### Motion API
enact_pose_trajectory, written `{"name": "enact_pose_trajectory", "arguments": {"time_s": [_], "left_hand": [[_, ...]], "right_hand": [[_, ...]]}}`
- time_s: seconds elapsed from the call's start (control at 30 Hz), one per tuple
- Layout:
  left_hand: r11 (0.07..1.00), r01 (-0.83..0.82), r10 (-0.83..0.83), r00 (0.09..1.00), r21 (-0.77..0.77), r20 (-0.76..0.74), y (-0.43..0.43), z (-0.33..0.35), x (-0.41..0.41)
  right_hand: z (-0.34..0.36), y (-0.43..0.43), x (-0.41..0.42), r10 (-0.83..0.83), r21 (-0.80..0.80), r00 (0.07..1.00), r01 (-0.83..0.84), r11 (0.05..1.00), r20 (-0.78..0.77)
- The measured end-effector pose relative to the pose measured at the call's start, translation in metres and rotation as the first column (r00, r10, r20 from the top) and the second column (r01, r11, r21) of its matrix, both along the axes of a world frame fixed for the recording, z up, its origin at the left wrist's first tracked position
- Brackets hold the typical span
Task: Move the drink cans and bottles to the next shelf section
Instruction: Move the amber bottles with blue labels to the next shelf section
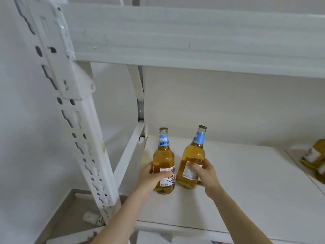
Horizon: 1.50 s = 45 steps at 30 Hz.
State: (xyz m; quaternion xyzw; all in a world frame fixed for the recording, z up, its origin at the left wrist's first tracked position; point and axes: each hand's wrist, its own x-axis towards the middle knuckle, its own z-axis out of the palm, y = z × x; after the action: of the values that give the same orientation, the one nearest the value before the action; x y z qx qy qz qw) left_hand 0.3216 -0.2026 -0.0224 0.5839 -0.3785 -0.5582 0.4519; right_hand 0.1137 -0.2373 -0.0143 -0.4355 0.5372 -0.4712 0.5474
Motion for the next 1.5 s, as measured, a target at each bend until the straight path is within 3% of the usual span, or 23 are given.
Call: {"name": "enact_pose_trajectory", "arguments": {"time_s": [0.33, 0.77, 1.5], "left_hand": [[0.999, 0.012, -0.013, 0.998, -0.031, -0.063, 0.068, 0.023, 0.007], [0.997, 0.063, -0.064, 0.998, -0.048, -0.029, 0.117, 0.041, -0.015], [0.994, 0.078, -0.075, 0.997, -0.080, 0.034, 0.163, 0.052, -0.232]], "right_hand": [[0.025, 0.074, 0.000, -0.014, -0.033, 1.000, 0.015, 0.999, 0.021], [0.031, 0.134, -0.034, -0.083, -0.034, 0.996, 0.084, 0.996, 0.018], [0.047, 0.177, -0.265, -0.088, -0.084, 0.995, 0.083, 0.993, -0.057]]}}
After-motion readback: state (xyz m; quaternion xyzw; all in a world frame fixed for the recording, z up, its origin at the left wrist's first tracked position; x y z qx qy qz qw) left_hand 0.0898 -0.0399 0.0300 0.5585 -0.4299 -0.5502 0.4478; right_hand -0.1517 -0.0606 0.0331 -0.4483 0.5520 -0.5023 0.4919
